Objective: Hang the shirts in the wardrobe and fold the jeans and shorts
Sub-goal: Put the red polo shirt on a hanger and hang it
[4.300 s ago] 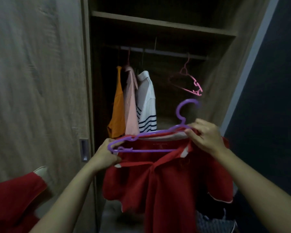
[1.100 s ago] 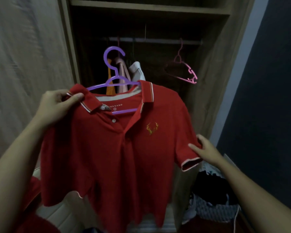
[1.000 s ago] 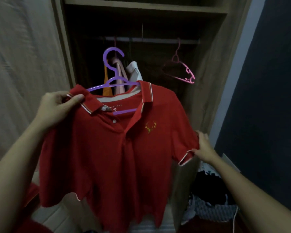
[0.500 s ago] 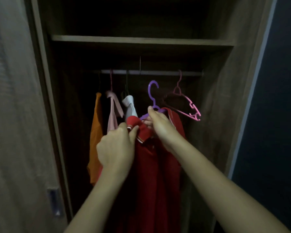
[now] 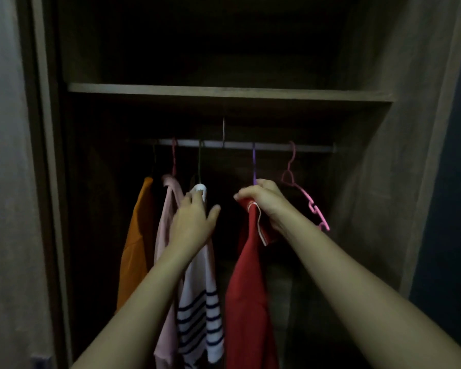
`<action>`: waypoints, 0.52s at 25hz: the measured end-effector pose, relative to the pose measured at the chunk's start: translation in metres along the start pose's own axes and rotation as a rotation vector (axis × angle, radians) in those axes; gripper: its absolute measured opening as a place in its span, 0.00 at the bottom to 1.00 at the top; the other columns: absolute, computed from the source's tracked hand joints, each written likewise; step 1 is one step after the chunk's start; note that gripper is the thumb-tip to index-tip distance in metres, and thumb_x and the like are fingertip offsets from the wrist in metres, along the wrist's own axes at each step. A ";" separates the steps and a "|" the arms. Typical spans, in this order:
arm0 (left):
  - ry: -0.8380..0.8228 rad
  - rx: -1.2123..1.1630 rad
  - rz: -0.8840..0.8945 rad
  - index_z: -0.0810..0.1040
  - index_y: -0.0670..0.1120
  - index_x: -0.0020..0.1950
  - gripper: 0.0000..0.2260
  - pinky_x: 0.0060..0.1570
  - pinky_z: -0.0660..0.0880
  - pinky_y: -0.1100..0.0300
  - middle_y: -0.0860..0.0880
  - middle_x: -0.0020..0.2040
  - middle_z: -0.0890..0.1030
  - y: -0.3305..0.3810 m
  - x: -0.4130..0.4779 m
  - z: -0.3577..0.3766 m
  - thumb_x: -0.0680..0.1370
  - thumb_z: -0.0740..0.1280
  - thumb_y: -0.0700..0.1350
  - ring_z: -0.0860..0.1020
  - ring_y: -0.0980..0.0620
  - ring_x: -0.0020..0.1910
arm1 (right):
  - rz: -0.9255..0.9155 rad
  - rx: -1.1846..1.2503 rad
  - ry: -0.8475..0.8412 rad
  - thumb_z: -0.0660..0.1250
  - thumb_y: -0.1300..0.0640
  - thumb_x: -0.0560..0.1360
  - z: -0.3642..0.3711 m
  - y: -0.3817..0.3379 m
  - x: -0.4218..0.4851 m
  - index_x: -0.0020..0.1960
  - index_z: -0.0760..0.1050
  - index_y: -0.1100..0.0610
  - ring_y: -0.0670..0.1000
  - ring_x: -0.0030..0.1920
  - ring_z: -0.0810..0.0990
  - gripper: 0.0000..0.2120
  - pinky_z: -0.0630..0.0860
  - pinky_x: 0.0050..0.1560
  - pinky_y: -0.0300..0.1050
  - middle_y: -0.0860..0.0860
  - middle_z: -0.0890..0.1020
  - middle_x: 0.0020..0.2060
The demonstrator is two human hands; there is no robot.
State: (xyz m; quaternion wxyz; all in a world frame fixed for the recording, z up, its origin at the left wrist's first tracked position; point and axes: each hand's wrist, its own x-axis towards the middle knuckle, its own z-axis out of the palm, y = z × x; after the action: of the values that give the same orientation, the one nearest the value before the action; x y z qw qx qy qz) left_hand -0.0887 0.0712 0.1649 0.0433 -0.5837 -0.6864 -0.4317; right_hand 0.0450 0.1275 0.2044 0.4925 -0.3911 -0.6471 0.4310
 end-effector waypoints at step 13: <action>-0.018 -0.011 -0.092 0.48 0.46 0.78 0.31 0.40 0.67 0.62 0.39 0.54 0.79 -0.018 0.028 0.033 0.78 0.57 0.37 0.78 0.48 0.45 | 0.076 -0.227 -0.072 0.65 0.58 0.66 0.010 -0.016 0.104 0.28 0.72 0.56 0.50 0.24 0.69 0.08 0.64 0.28 0.38 0.51 0.71 0.21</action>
State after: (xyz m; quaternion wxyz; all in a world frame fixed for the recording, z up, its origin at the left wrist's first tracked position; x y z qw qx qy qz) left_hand -0.0982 0.1149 0.1503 0.0139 -0.5557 -0.7104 -0.4316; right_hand 0.0122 0.2171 0.2491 0.4047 -0.4529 -0.6936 0.3873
